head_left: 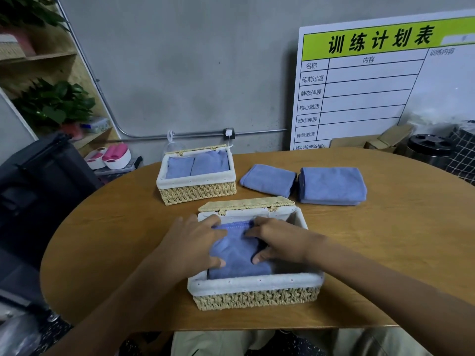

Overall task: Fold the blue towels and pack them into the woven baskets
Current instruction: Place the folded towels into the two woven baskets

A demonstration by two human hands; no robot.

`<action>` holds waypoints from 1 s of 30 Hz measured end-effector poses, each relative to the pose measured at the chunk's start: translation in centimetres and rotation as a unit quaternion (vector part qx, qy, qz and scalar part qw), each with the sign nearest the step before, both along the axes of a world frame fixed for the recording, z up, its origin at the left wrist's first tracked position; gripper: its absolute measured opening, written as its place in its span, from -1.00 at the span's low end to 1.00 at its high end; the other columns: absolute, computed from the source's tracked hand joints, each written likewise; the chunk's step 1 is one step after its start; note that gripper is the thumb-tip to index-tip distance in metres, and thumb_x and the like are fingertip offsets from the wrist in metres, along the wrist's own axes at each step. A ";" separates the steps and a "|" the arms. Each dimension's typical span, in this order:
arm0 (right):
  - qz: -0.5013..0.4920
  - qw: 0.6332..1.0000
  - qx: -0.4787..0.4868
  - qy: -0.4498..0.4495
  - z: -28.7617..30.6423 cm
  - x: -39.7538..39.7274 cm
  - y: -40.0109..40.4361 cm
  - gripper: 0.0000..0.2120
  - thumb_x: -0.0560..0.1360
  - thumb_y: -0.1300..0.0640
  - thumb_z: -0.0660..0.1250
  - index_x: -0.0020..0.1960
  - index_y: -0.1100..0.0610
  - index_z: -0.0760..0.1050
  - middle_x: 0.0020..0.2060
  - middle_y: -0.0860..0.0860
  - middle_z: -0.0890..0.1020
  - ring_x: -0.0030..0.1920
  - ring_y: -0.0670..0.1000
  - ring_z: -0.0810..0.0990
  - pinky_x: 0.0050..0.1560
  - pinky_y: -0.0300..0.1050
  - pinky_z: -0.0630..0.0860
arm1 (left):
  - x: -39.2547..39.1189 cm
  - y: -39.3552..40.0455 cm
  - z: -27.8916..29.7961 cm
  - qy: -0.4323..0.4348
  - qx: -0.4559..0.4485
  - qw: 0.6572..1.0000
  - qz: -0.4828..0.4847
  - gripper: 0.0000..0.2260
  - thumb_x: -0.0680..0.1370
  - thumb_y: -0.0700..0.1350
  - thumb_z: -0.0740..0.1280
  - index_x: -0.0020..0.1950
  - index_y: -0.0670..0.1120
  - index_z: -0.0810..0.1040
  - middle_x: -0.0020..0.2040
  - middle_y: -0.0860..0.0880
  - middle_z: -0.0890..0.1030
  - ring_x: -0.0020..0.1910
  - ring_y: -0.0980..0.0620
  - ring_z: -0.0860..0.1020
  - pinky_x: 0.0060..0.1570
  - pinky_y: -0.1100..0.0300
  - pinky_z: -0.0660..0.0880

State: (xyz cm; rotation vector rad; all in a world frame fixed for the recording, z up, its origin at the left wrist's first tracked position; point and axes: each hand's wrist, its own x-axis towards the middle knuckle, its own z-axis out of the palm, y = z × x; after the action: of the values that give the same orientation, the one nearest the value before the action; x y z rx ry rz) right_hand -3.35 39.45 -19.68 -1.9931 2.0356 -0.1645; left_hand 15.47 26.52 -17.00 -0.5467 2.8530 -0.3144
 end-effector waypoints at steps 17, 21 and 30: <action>-0.033 0.995 -0.007 -0.094 -1.5 1.0 -0.9 -0.56 0.36 -0.09 0.55 0.08 0.15 0.53 -0.04 0.07 0.58 -0.04 0.07 0.54 0.02 0.07 0.52 | 0.4 -0.8 -2.4 0.104 0.226 0.967 0.048 -0.41 0.48 0.24 0.35 0.49 0.12 0.39 0.40 0.25 0.26 0.17 0.14 0.50 0.14 0.16 0.46; -0.033 0.992 -0.023 -0.116 -1.4 1.0 -0.6 -0.63 0.38 -0.05 0.56 0.03 0.13 0.53 -0.17 -0.02 0.53 -0.15 0.00 0.49 -0.15 -0.09 0.42 | 0.7 -0.9 -2.7 0.108 0.227 0.967 0.042 -0.34 0.36 0.50 0.24 0.40 0.28 0.42 0.42 0.31 0.21 0.23 0.19 0.47 0.15 0.23 0.40; -0.005 0.995 -0.016 -0.095 -1.2 0.1 0.0 -0.73 0.44 0.01 0.51 0.02 0.03 0.46 -0.09 -0.02 0.58 -0.09 -0.02 0.50 -0.11 -0.10 0.38 | 0.0 0.3 -1.9 0.052 0.133 0.988 0.059 -0.33 0.40 0.41 0.38 0.47 0.25 0.38 0.49 0.25 0.19 0.18 0.14 0.53 -0.07 0.22 0.32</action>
State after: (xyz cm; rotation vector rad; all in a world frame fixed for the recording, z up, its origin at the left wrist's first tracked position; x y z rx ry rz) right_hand -3.21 39.44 -20.86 -1.9071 1.9340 -0.3755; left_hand 15.52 26.80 -18.92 -0.6907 2.8793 0.1163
